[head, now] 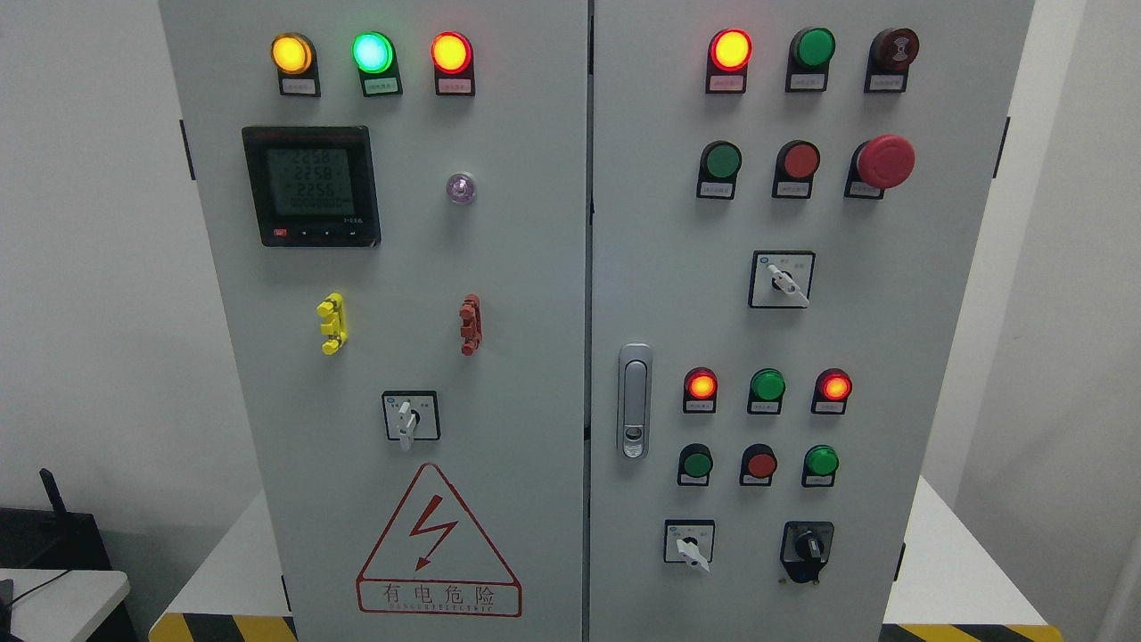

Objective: Turn on light switch 1

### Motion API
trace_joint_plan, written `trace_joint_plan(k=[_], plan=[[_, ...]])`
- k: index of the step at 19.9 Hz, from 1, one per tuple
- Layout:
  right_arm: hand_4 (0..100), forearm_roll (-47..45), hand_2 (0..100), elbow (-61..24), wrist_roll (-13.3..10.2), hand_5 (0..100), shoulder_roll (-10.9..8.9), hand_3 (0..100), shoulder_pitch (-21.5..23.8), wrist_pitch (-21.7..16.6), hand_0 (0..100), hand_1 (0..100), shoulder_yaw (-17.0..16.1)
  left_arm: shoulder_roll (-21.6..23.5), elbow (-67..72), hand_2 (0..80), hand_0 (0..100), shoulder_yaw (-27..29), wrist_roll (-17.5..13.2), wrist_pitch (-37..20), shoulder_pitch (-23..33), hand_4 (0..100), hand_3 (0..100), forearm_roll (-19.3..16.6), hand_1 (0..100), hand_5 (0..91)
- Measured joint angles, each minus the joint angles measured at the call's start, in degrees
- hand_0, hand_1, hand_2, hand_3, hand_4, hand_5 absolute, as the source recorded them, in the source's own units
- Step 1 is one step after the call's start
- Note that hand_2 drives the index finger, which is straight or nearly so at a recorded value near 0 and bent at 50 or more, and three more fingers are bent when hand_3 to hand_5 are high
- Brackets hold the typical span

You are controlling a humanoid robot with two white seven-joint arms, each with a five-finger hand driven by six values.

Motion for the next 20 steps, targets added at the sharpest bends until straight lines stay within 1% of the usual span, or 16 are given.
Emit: trace_joint_plan(k=[6,9,15,19,20], plan=[[0,0.0,0,0.0,0.0,0,0.00,0,0.0,0.0,12,39,0.0,0.3,-0.1,0.0,11,0.2,-0.3,0.5,0.0,0,0,0.6,1,0.0],[0,0.0,0,0.0,0.0,0,0.00,0,0.0,0.0,12,39,0.0,0.4,-1.1,0.0,11,1.3,-0.4,0.7,0.1,5,0,0.4,1,0.0],[0,0.0,0,0.0,0.0,0,0.00,0,0.0,0.0,12,39,0.0,0.8,-6.8,0.0,14,6.2,-0.1,0.5,3.1,13,0,-1.3,0,0.0],[0,0.0,0,0.0,0.0,0,-0.01,0,0.0,0.0,12,39,0.0,1.6,-13.1,0.0,16,10.7,0.2,0.5,5.9,18,0,-2.0,1,0.0],[0,0.0,0,0.0,0.0,0,-0.01,0,0.0,0.0,12,39,0.0,1.7,-14.9,0.0,18,12.1,0.1,0.3,6.4,19,11,-2.1,2,0.0]])
